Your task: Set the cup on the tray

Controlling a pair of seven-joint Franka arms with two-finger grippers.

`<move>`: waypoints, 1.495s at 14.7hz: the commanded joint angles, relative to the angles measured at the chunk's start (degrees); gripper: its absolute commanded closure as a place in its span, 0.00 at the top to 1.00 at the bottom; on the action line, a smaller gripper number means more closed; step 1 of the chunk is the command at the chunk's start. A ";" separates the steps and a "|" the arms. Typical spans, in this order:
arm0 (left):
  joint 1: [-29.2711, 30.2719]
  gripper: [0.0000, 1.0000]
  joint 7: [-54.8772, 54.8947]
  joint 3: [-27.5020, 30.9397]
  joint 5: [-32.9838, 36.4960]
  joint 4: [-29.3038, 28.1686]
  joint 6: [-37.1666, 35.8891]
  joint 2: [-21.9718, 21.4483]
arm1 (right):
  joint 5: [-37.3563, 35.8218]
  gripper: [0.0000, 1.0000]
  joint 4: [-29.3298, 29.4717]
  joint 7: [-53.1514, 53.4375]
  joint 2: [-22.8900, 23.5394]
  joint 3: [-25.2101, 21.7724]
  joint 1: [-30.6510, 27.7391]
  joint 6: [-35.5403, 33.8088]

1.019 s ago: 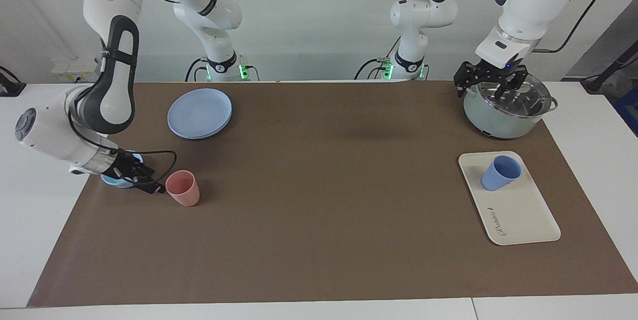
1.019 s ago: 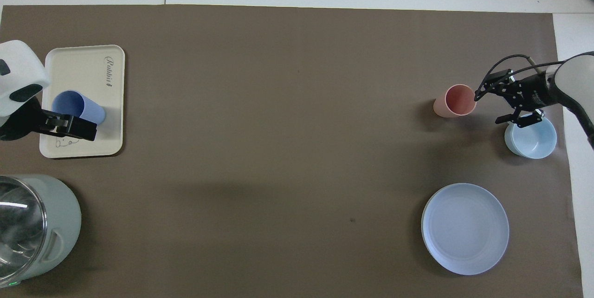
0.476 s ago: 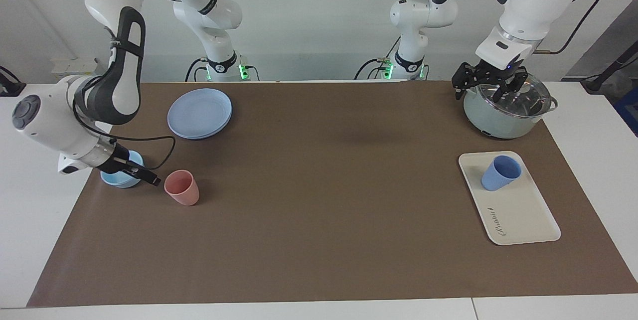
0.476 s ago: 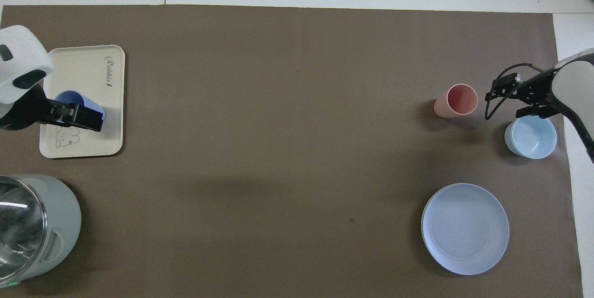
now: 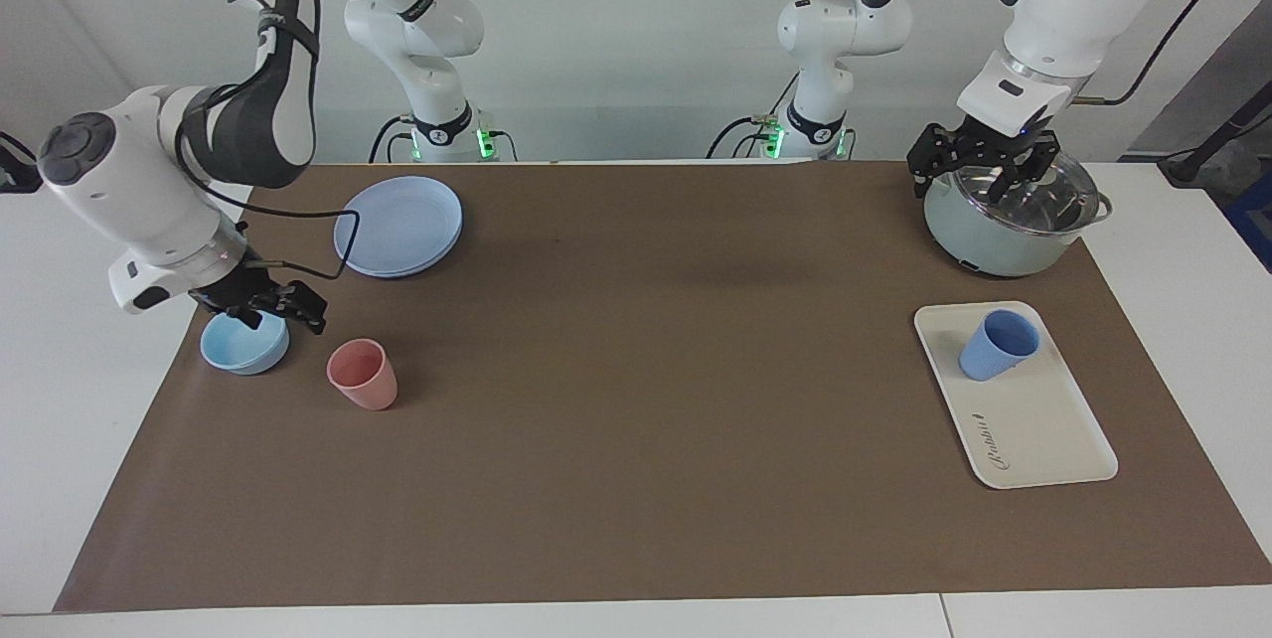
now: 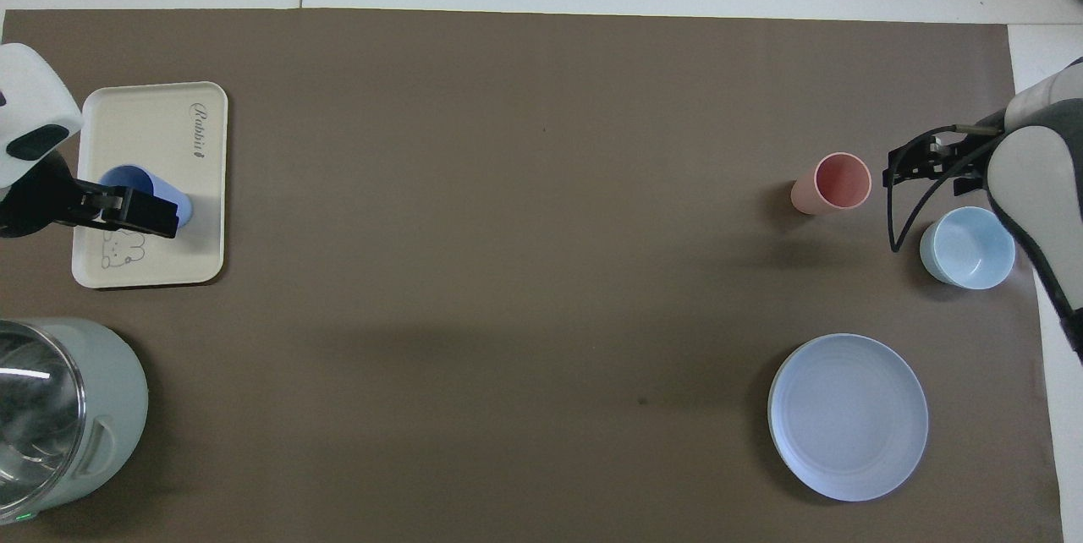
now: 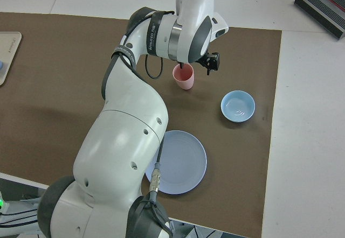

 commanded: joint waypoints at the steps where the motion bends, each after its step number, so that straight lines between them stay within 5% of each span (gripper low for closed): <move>1: 0.04 1.00 -0.45 0.34 -1.43 0.14 -0.27 -0.37 | -3.51 1.00 -1.64 -1.14 -4.60 0.02 4.43 -1.75; 8: -0.58 1.00 -0.45 0.26 -1.26 -0.12 -0.88 -0.72 | -3.60 1.00 -1.29 5.72 -13.84 0.20 7.26 -8.17; 16: 2.14 1.00 -0.62 0.43 -1.08 -0.38 0.08 -0.72 | -3.78 1.00 8.98 5.20 -10.41 0.37 6.55 -17.65; 22: 2.06 1.00 -0.45 0.43 -1.08 -0.38 1.31 -0.63 | -3.16 1.00 5.39 6.68 -13.58 0.29 7.08 -19.69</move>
